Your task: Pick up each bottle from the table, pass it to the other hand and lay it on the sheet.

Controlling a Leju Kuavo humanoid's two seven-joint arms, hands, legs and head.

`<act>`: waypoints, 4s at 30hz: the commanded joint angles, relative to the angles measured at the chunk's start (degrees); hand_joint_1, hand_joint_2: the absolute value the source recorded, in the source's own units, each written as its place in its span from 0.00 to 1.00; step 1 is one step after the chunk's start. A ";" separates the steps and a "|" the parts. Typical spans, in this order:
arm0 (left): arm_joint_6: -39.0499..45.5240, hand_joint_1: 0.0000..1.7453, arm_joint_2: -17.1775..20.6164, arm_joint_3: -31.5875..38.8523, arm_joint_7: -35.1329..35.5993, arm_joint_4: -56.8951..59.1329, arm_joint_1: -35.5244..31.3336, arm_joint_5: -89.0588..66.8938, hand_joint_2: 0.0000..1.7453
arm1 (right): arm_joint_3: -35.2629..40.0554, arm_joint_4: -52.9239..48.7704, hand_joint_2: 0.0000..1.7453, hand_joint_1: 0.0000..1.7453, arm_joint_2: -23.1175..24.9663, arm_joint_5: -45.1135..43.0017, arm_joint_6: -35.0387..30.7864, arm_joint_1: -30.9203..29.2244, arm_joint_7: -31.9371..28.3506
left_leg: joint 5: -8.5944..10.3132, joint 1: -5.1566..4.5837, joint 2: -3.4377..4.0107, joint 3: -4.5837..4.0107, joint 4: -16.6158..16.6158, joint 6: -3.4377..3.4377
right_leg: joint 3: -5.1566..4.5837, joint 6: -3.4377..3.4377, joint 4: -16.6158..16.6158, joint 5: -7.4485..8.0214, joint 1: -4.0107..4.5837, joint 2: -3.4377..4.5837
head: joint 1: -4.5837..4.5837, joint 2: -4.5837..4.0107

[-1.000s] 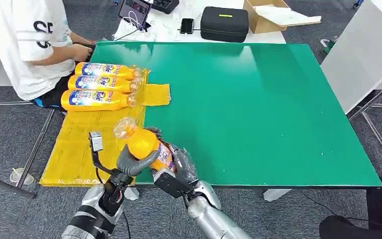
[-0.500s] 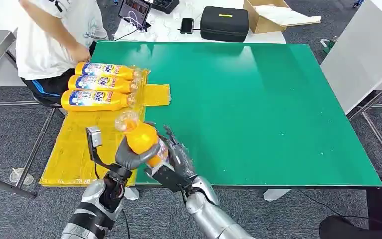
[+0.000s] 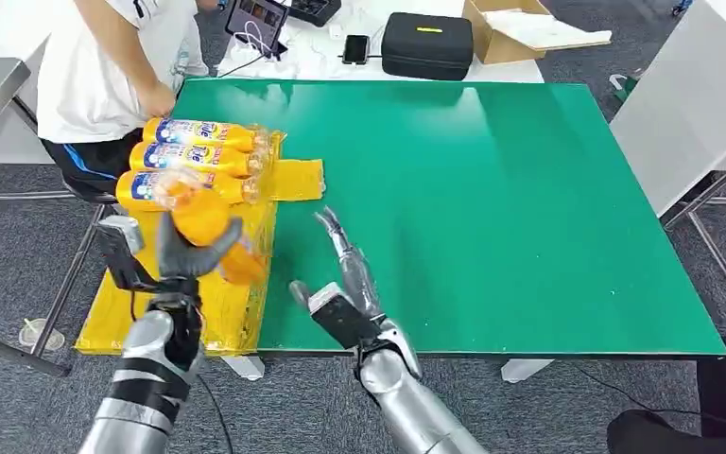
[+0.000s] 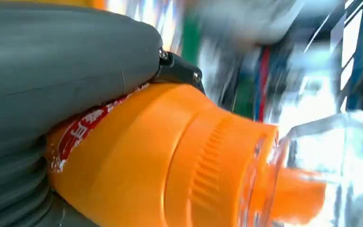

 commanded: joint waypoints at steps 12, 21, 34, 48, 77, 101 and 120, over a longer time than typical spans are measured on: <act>31.36 1.00 10.94 -12.94 7.19 31.62 -11.95 -63.71 1.00 | 2.96 -18.49 0.00 0.00 -4.86 -11.09 -4.96 3.22 -5.33 | -0.13 -0.03 0.25 0.48 -0.07 0.10 | 0.46 -0.08 -0.08 -0.09 0.01 0.01 | 0.02 0.00; 21.39 1.00 12.07 -14.31 6.16 36.11 -10.95 -63.79 1.00 | 3.28 -15.85 0.00 0.00 -4.70 -11.43 -2.74 3.02 -5.34 | -0.14 -0.01 0.29 0.45 -0.05 0.09 | 0.39 -0.08 -0.06 -0.10 0.03 0.05 | -0.02 0.02; 17.53 1.00 11.28 -12.87 3.98 35.98 -10.24 -60.96 1.00 | 3.54 -14.63 0.00 0.00 -4.37 -11.29 -1.95 2.59 -4.79 | -0.13 0.00 0.27 0.37 -0.04 0.08 | 0.33 -0.09 -0.04 -0.10 0.03 0.03 | 0.00 0.00; 2.92 1.00 10.70 -10.46 0.41 35.92 -9.43 -53.85 1.00 | 4.15 -11.53 0.00 0.00 -3.35 -10.67 0.19 2.00 -4.00 | -0.05 -0.03 0.27 0.20 -0.05 0.05 | 0.16 -0.05 -0.04 -0.02 -0.01 0.06 | 0.00 0.00; -22.14 0.00 18.46 -28.67 -0.70 24.95 -5.44 -22.75 1.00 | 1.69 -5.34 0.00 0.00 -1.94 -13.04 4.67 0.65 -3.68 | -0.04 -0.08 0.00 1.25 -0.21 0.10 | 1.32 -0.04 -0.16 -0.09 -0.04 -0.04 | 0.02 0.00; -6.80 0.00 -0.20 10.08 -0.70 -5.39 2.40 6.97 1.00 | 0.96 -8.77 0.00 0.00 -1.19 -9.96 1.42 4.94 -1.06 | -0.09 -0.01 -0.25 0.69 0.02 0.12 | 0.81 0.00 0.00 -0.25 0.03 -0.44 | 0.00 0.00; -3.91 0.00 -7.78 2.82 -0.42 -33.51 31.11 7.93 1.00 | -6.56 -31.71 1.00 0.00 -5.01 -11.85 -19.04 26.37 -6.97 | -0.44 -0.09 -0.01 0.86 -0.09 0.09 | 0.89 0.01 -0.09 -0.45 -0.04 -0.22 | 0.00 0.00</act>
